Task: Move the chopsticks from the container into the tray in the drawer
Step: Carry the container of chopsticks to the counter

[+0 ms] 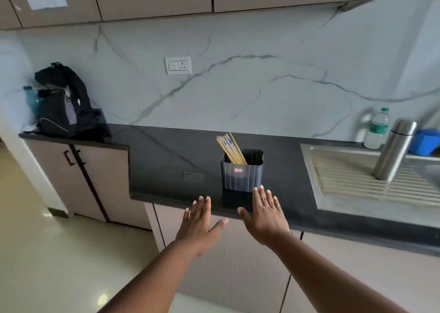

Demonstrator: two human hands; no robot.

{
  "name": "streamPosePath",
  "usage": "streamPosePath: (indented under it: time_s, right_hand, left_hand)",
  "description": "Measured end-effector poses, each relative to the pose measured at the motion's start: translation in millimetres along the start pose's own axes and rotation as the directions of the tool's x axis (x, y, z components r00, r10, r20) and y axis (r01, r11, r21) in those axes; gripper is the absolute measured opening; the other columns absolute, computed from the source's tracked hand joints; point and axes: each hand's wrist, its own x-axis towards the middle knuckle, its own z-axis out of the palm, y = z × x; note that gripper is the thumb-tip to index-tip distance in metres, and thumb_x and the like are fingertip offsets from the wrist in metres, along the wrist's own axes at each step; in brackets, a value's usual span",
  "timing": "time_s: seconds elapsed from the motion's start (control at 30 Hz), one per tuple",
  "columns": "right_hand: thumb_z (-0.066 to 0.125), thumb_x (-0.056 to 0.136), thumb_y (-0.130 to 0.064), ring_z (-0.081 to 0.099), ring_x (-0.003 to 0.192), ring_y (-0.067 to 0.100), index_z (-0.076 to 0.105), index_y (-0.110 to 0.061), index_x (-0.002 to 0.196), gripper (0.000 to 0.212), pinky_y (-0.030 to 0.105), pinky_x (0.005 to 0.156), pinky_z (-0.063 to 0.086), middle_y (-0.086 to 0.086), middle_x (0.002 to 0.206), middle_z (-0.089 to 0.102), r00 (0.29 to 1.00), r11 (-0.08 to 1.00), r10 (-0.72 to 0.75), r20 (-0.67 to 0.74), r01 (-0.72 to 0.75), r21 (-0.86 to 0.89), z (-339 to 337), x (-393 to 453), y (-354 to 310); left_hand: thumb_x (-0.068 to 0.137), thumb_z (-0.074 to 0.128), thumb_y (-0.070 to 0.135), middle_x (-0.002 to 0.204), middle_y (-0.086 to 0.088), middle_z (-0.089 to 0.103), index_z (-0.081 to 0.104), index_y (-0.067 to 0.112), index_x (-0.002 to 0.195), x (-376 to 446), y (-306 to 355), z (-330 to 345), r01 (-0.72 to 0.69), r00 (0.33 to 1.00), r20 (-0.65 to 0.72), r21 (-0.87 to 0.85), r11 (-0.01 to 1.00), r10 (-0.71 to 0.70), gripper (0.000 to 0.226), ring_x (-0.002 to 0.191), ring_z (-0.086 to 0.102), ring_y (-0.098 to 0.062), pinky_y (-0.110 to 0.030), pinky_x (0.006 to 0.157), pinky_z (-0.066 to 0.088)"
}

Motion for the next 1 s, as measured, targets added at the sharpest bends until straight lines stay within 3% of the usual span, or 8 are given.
streamPosePath:
  time_s: [0.2,0.4,0.5,0.57,0.67,0.77,0.87,1.0]
  right_hand:
    - [0.009,0.092,-0.069,-0.017,0.147,0.019,-0.011,-0.015,0.152,0.083,0.034,0.118,-0.008,0.003,0.161,-0.016,0.987,0.998,-0.021,-0.157,0.03,0.055,-13.9,95.3,19.6]
    - [0.019,0.092,-0.069,-0.007,0.149,0.021,-0.007,-0.016,0.154,0.085,0.036,0.12,0.005,0.005,0.162,-0.012,0.984,0.987,0.04,-0.175,-0.011,0.163,-28.2,175.5,53.2]
    - [0.03,0.089,-0.07,0.001,0.15,0.02,-0.005,-0.019,0.154,0.09,0.038,0.118,0.017,0.001,0.163,-0.008,0.989,0.937,0.112,-0.1,-0.072,0.343,-20.9,191.7,63.5]
    - [0.044,0.092,-0.059,0.015,0.149,0.023,-0.001,-0.026,0.154,0.084,0.04,0.114,0.027,0.001,0.163,0.005,0.985,0.82,0.167,-0.032,-0.121,0.56,-14.4,197.4,66.6]
    - [0.054,0.097,-0.029,0.027,0.145,0.026,0.008,-0.035,0.153,0.073,0.037,0.11,0.03,0.005,0.157,0.031,0.977,0.614,0.212,0.02,-0.149,0.775,-7.2,205.7,67.1]
    - [0.051,0.097,-0.016,0.027,0.144,0.024,0.015,-0.038,0.152,0.069,0.029,0.104,0.029,0.003,0.155,0.035,0.974,0.563,0.226,0.022,-0.149,0.813,-3.8,210.8,69.9]
    - [0.047,0.097,-0.01,0.028,0.144,0.021,0.02,-0.037,0.151,0.067,0.025,0.101,0.028,0.0,0.155,0.034,0.973,0.567,0.23,0.0,-0.134,0.813,-0.2,210.7,71.3]
    - [0.048,0.094,-0.004,0.041,0.132,0.015,0.032,-0.037,0.146,0.064,0.025,0.097,0.035,-0.002,0.146,0.045,0.962,0.531,0.272,-0.032,-0.122,0.839,-1.4,217.6,67.2]
  left_hand:
    - [0.088,0.017,0.074,0.155,0.008,-0.03,-0.023,0.031,0.148,89.2,19.1,-28.6,0.048,0.992,-0.117,-0.078,0.996,-0.057,0.084,0.139,-0.028,-0.007,-0.033,0.112,-0.017]
    - [0.069,0.004,0.089,0.16,0.006,-0.021,-0.02,0.033,0.15,169.8,34.2,-43.5,0.077,0.972,-0.206,-0.189,0.979,-0.116,0.1,0.146,-0.018,-0.012,-0.034,0.112,-0.013]
    - [0.068,0.004,0.091,0.161,0.007,-0.02,-0.018,0.035,0.149,192.5,33.0,-38.5,0.089,0.974,-0.18,-0.248,0.965,-0.136,0.101,0.146,-0.018,-0.012,-0.035,0.112,-0.012]
    - [0.078,0.011,0.085,0.162,0.007,-0.014,-0.014,0.037,0.15,207.3,31.6,-38.4,0.102,0.974,-0.162,-0.318,0.943,-0.16,0.091,0.147,-0.013,-0.015,-0.037,0.114,-0.008]
    - [0.099,0.035,0.047,0.163,0.001,0.011,0.003,0.038,0.152,231.9,26.1,-39.3,0.109,0.97,-0.104,-0.62,0.777,-0.219,0.063,0.148,0.012,-0.024,-0.047,0.117,0.013]
    - [0.096,0.042,0.019,0.153,-0.001,0.036,0.027,0.031,0.15,244.4,24.5,-34.2,0.124,0.975,-0.018,-0.78,0.613,-0.221,0.057,0.133,0.039,-0.016,-0.037,0.109,0.03]
    - [0.089,0.044,0.013,0.136,0.01,0.05,0.035,0.032,0.145,248.1,20.9,-26.0,0.08,0.986,-0.007,-0.855,0.513,-0.165,0.059,0.112,0.045,0.003,-0.025,0.093,0.033]
    - [0.077,0.047,0.022,0.135,0.022,0.045,0.029,0.041,0.144,252.5,14.4,-28.5,0.013,0.999,-0.008,-0.873,0.487,-0.041,0.072,0.128,0.037,0.003,-0.025,0.106,0.029]
